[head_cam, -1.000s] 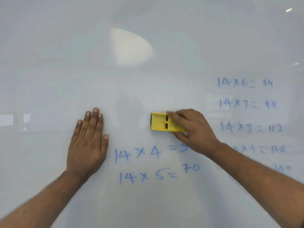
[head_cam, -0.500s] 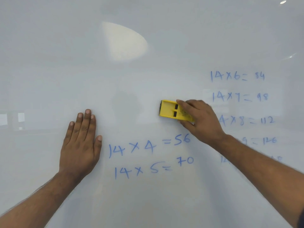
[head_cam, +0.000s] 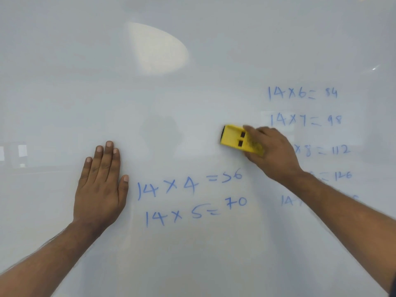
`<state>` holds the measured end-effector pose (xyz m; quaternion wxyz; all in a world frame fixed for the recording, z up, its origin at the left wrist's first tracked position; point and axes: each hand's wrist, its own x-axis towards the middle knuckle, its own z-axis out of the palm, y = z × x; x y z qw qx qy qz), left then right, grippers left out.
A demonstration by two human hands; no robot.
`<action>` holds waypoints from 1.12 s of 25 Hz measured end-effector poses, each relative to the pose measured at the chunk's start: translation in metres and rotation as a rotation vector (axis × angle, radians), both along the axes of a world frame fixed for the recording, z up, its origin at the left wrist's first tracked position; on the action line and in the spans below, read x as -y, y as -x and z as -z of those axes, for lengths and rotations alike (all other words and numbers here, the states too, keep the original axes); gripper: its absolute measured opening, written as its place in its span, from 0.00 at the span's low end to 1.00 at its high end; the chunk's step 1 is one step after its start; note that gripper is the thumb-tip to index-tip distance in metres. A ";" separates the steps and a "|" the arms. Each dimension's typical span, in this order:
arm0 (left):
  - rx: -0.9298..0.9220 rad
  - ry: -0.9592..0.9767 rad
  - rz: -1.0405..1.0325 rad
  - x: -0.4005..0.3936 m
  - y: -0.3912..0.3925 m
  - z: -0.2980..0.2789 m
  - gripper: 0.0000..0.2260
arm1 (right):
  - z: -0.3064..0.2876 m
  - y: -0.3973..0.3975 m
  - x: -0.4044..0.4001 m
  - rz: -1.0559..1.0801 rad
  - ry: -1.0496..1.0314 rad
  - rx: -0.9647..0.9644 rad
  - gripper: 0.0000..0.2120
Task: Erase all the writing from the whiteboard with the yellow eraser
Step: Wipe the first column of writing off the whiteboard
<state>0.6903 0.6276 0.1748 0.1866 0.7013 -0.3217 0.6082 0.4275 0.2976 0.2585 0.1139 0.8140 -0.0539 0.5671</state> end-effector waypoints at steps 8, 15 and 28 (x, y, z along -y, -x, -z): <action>0.009 -0.001 0.014 -0.001 -0.002 0.005 0.29 | 0.055 -0.012 -0.022 -0.069 0.223 -0.161 0.27; 0.012 -0.007 0.013 -0.001 -0.004 0.008 0.29 | 0.023 -0.005 -0.007 0.015 0.068 -0.021 0.30; 0.026 -0.005 0.014 -0.002 -0.003 0.013 0.29 | 0.058 -0.003 0.006 -0.015 0.312 -0.156 0.25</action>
